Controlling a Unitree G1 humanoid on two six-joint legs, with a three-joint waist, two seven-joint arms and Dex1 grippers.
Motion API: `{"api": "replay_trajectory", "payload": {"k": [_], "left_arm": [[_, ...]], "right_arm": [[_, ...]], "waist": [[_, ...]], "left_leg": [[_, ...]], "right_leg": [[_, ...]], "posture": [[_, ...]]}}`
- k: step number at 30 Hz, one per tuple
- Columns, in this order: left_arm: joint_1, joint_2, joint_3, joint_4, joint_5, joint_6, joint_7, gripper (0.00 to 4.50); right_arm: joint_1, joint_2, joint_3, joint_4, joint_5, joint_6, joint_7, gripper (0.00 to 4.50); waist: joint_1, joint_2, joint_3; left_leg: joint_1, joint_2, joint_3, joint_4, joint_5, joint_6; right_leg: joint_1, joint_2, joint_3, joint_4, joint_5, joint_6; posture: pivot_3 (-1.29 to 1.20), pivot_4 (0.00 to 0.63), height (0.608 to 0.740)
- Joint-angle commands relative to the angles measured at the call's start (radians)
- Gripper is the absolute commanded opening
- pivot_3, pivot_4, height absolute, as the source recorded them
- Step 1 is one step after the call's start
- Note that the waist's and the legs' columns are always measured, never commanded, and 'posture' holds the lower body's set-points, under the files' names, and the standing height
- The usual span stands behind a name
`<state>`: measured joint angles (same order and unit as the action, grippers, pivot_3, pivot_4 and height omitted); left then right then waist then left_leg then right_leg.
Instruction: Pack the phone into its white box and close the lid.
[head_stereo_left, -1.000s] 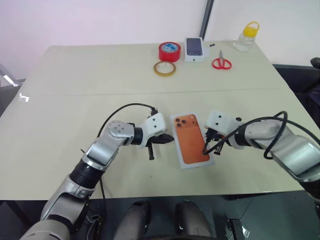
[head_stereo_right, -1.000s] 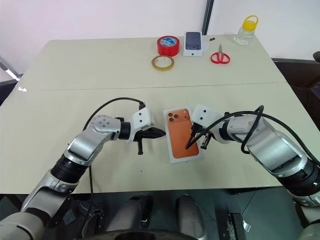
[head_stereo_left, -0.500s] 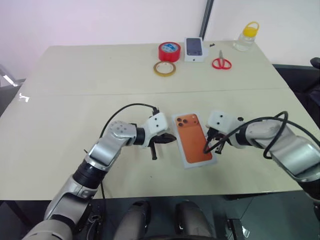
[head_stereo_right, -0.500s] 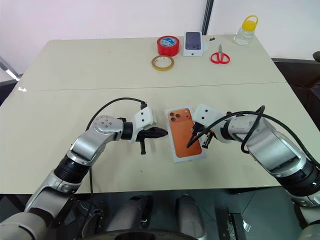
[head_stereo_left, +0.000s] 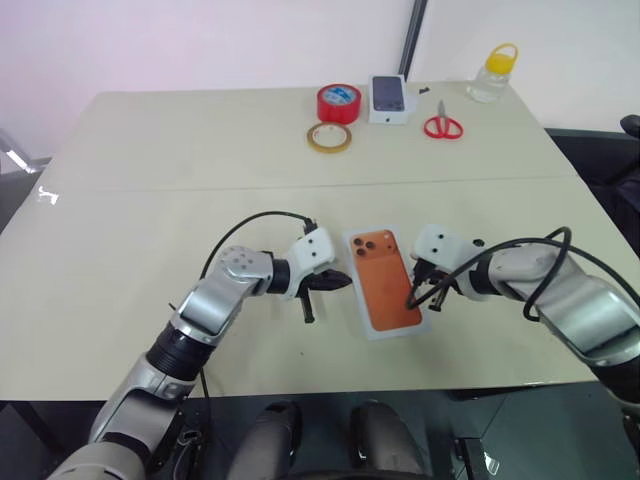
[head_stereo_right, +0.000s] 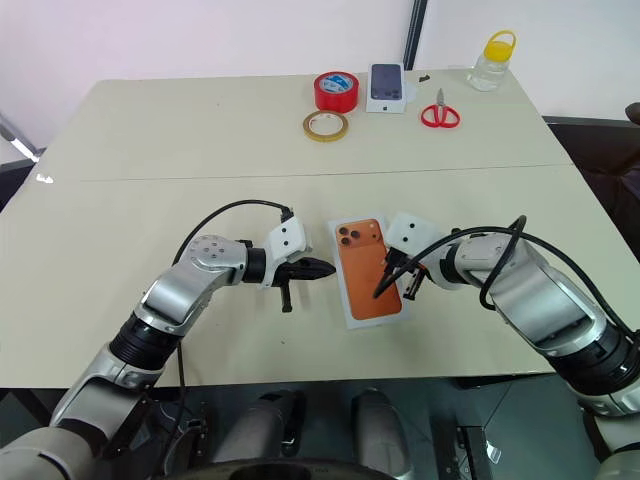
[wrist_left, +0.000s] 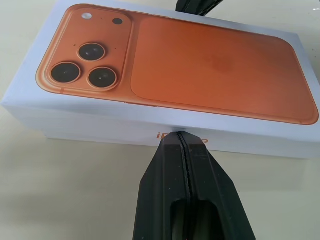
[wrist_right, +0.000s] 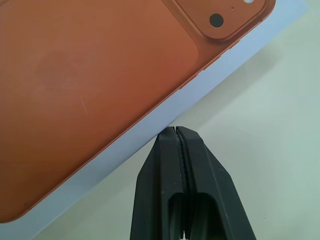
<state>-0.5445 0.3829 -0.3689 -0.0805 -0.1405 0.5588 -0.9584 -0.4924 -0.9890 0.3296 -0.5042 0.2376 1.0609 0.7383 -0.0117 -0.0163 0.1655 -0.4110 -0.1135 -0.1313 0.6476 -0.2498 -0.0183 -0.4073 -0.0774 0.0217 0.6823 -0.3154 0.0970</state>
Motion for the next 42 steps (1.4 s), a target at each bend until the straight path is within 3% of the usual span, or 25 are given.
{"api": "replay_trajectory", "payload": {"k": [1, 11, 18, 25, 32, 39, 42], "left_arm": [[-0.006, -0.004, 0.041, 0.0, -0.025, -0.019, 0.012, 0.0], [-0.079, -0.017, 0.181, 0.052, -0.123, 0.009, 0.039, 0.0], [-0.143, -0.059, 0.12, 0.154, -0.055, -0.05, 0.083, 0.0], [-0.184, -0.094, -0.002, 0.338, 0.085, -0.12, 0.111, 0.0], [-0.166, -0.106, -0.005, 0.366, 0.11, -0.134, 0.115, 0.0], [-0.167, -0.078, 0.225, 0.296, 0.015, -0.154, 0.218, 0.0], [-0.105, 0.001, 0.332, 0.21, -0.015, -0.141, 0.239, 0.0]], "right_arm": [[-0.003, -0.01, -0.047, -0.018, 0.004, -0.052, 0.032, 0.03], [0.069, -0.093, -0.183, 0.005, 0.011, -0.18, 0.122, 0.03], [0.207, -0.116, -0.31, -0.111, 0.122, -0.226, 0.232, 0.03], [0.241, -0.052, -0.199, -0.147, 0.094, -0.116, 0.125, 0.03], [0.261, -0.054, -0.174, -0.14, 0.09, -0.086, 0.09, 0.03], [0.198, 0.03, -0.293, -0.04, 0.068, -0.27, 0.028, 0.03], [0.107, 0.081, -0.319, 0.104, 0.026, -0.311, -0.037, 0.03]], "waist": [[0.0, 0.0, 0.0], [0.002, 0.0, 0.0], [0.0, 0.0, 0.0], [0.002, -0.001, 0.0], [0.005, -0.003, -0.003], [-0.006, -0.004, -0.003], [-0.007, -0.004, -0.003]], "left_leg": [[0.0, 0.0, 0.0, 0.0, 0.0, 0.0], [0.0, 0.0, 0.0, 0.001, 0.0, 0.0], [0.0, 0.0, 0.0, 0.001, 0.0, 0.0], [0.001, 0.0, 0.0, 0.001, 0.0, 0.0], [0.003, 0.0, 0.0, 0.002, 0.0, 0.0], [0.002, 0.0, 0.0, 0.001, 0.0, -0.001], [0.002, 0.0, 0.0, 0.001, 0.001, -0.001]], "right_leg": [[0.0, 0.0, 0.0, 0.0, 0.0, 0.0], [0.0, 0.0, 0.0, 0.0, 0.0, 0.0], [0.001, 0.0, 0.0, 0.0, 0.0, 0.0], [0.002, 0.0, 0.0, 0.0, 0.0, 0.0], [0.004, 0.0, -0.001, 0.0, 0.0, 0.0], [0.002, 0.001, 0.0, 0.002, 0.0, 0.0], [0.001, 0.001, 0.0, 0.002, 0.0, 0.0]], "posture": [[0.0, 0.15, 0.74], [0.0, 0.15, 0.74], [0.0, 0.15, 0.74], [0.0, 0.15, 0.74], [0.0, 0.15, 0.74], [0.0, 0.15, 0.74], [0.0, 0.15, 0.74]]}}
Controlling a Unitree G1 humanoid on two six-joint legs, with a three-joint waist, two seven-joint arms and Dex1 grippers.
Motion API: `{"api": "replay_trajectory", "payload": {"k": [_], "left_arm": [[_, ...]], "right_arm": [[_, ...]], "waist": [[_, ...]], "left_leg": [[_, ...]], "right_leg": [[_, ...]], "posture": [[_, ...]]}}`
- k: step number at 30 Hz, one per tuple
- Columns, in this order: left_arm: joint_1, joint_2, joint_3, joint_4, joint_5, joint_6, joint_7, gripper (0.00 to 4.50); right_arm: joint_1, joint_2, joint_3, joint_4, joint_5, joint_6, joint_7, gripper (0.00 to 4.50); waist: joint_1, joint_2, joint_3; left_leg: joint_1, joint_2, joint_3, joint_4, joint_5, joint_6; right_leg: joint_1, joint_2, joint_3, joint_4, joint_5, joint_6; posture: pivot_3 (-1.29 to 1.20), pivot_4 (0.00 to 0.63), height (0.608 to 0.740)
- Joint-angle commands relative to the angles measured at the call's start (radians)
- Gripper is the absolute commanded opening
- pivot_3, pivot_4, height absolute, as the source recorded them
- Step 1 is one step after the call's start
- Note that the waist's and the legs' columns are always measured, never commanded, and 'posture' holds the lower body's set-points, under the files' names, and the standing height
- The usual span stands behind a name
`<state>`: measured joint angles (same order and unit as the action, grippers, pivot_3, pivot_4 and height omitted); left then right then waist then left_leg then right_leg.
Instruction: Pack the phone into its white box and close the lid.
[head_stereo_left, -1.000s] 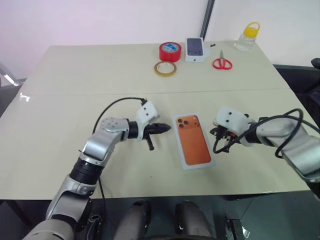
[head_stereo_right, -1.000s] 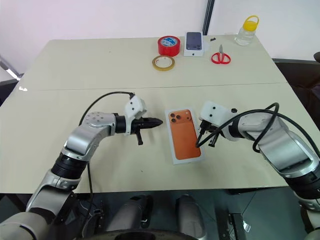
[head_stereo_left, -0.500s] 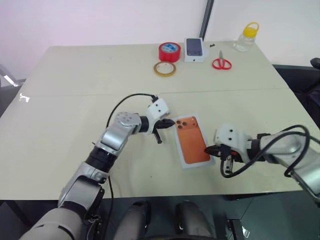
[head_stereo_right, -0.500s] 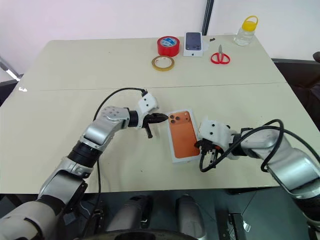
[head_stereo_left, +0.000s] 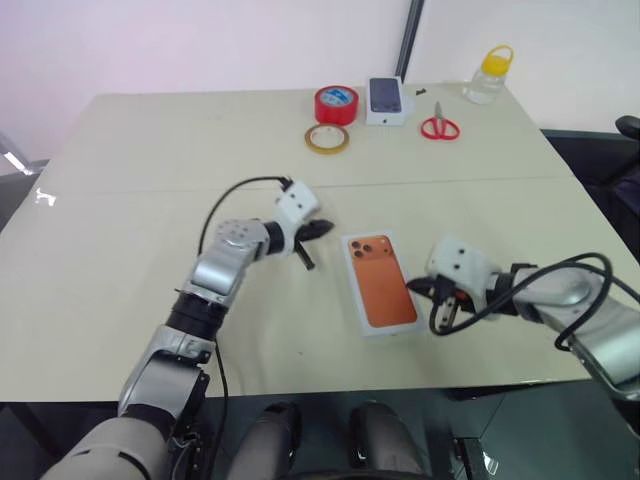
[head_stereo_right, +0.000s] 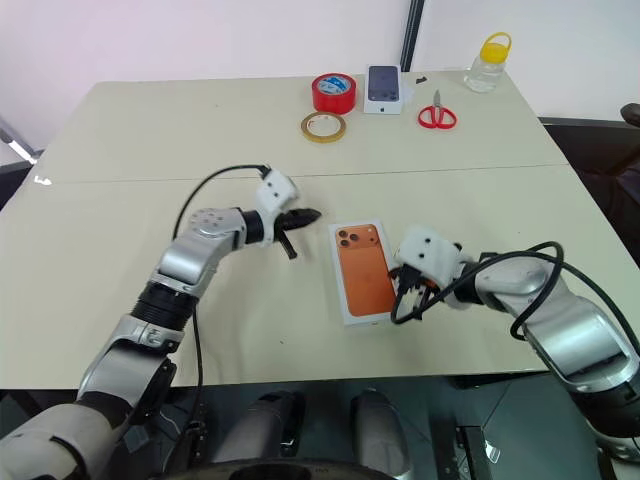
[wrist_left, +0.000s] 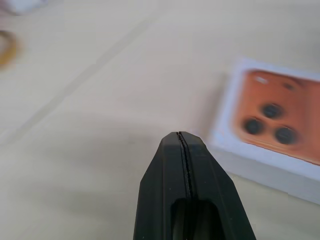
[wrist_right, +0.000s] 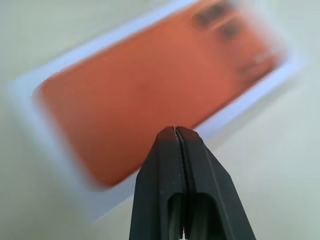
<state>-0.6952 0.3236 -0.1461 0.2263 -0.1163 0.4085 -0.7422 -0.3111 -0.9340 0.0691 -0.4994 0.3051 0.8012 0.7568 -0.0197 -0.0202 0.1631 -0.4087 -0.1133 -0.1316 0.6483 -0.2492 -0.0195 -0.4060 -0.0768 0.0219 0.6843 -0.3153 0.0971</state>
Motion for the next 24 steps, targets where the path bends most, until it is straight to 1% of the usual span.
{"api": "replay_trajectory", "payload": {"k": [1, 3, 4, 6, 8, 11, 16, 21, 24], "left_arm": [[0.079, 0.094, 0.152, -0.13, -0.051, 0.017, 0.031, 0.0], [0.146, 0.15, 0.22, -0.191, -0.07, 0.034, 0.046, 0.0], [0.155, 0.15, 0.22, -0.21, -0.071, 0.045, 0.062, 0.0], [0.242, 0.203, 0.284, -0.25, -0.073, 0.046, 0.078, 0.0], [0.318, 0.232, 0.349, -0.29, -0.09, 0.053, 0.098, 0.0], [0.397, 0.25, 0.398, -0.336, -0.11, 0.067, 0.121, 0.0], [0.48, 0.244, 0.424, -0.392, -0.123, 0.082, 0.162, 0.0], [0.5, 0.229, 0.422, -0.418, -0.135, 0.092, 0.201, 0.0], [0.501, 0.205, 0.436, -0.4, -0.147, 0.059, 0.223, 0.0]], "right_arm": [[-0.111, 0.046, -0.069, 0.156, -0.047, -0.063, -0.072, 0.03], [-0.17, 0.092, -0.103, 0.254, -0.028, -0.088, -0.083, 0.03], [-0.181, 0.094, -0.117, 0.293, -0.022, -0.109, -0.07, 0.03], [-0.223, 0.13, -0.138, 0.387, -0.019, -0.142, -0.078, 0.03], [-0.256, 0.156, -0.148, 0.466, -0.023, -0.178, -0.077, 0.03], [-0.284, 0.177, -0.154, 0.559, -0.025, -0.239, -0.051, 0.03], [-0.261, 0.187, -0.161, 0.626, -0.005, -0.346, 0.027, 0.03], [-0.248, 0.189, -0.171, 0.643, 0.018, -0.354, 0.08, 0.03], [-0.233, 0.201, -0.178, 0.622, 0.068, -0.327, 0.132, 0.03]], "waist": [[-0.002, 0.0, 0.0], [-0.002, 0.0, 0.0], [0.002, 0.0, 0.0], [0.01, 0.0, 0.0], [0.009, 0.0, 0.0], [0.011, 0.0, 0.0], [0.007, 0.001, 0.0], [0.003, 0.001, 0.0], [0.004, 0.001, 0.0]], "left_leg": [[0.0, 0.0, 0.0, 0.0, 0.0, 0.0], [0.0, 0.0, 0.0, -0.001, 0.0, 0.0], [0.0, 0.0, 0.0, -0.001, 0.0, 0.0], [0.0, 0.0, 0.0, -0.001, 0.0, 0.0], [0.0, 0.0, 0.0, -0.001, 0.0, 0.0], [-0.001, -0.001, 0.0, -0.001, 0.0, 0.0], [-0.001, -0.001, 0.0, -0.001, 0.0, 0.0], [0.0, 0.0, 0.0, -0.001, 0.0, 0.0], [0.0, 0.0, 0.0, -0.001, 0.0, 0.0]], "right_leg": [[0.0, 0.0, 0.0, 0.0, 0.0, 0.0], [0.0, 0.0, 0.001, 0.0, 0.0, 0.0], [-0.001, 0.0, 0.001, 0.0, 0.0, 0.0], [-0.001, 0.0, 0.0, -0.001, 0.0, 0.0], [0.0, -0.001, 0.0, -0.002, 0.0, 0.0], [0.0, -0.001, 0.0, -0.002, 0.0, 0.0], [0.0, -0.001, 0.0, -0.002, 0.0, 0.0], [0.0, -0.001, 0.0, -0.001, 0.0, 0.0], [0.0, -0.001, 0.0, -0.001, 0.0, 0.0]], "posture": [[0.0, 0.15, 0.74], [0.0, 0.15, 0.74], [0.0, 0.15, 0.74], [0.0, 0.15, 0.74], [0.0, 0.15, 0.74], [0.0, 0.15, 0.74], [0.0, 0.15, 0.74], [0.0, 0.15, 0.74], [0.0, 0.15, 0.74]]}}
